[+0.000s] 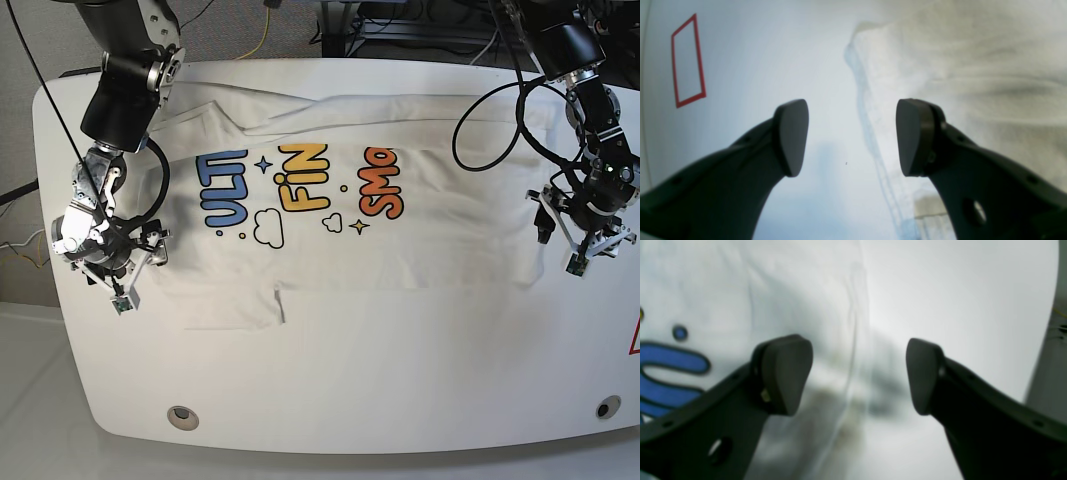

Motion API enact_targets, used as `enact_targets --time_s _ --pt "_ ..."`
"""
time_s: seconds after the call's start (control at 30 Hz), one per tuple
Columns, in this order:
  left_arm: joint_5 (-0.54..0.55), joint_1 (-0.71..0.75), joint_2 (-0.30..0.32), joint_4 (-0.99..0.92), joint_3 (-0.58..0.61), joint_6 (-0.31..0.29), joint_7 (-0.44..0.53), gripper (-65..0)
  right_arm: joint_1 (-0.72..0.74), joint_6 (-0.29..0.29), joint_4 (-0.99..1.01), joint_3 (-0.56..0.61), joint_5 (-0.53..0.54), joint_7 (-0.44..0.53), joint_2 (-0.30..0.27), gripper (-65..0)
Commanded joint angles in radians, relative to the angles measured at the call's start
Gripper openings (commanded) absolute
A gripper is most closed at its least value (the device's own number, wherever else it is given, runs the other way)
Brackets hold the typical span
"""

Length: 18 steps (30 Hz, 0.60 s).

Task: Fold the T-shirt properly
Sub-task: 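Open both grippers and release the shirt, then move both open grippers over the shirt's side edge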

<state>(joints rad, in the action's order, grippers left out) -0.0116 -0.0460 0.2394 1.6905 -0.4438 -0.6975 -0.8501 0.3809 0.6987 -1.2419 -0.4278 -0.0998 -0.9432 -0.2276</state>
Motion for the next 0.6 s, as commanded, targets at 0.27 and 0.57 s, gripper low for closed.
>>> enact_targets --time_s 0.27,0.57 --pt "0.003 -0.010 0.038 0.016 -0.003 0.002 0.012 -25.8 0.177 -0.001 0.282 -0.136 -0.004 0.083 -0.045 -19.7" --pt "-0.070 0.001 0.035 0.016 -0.003 -0.001 0.013 -25.8 0.183 -0.001 0.370 -0.147 -0.004 0.146 -0.051 -19.7"
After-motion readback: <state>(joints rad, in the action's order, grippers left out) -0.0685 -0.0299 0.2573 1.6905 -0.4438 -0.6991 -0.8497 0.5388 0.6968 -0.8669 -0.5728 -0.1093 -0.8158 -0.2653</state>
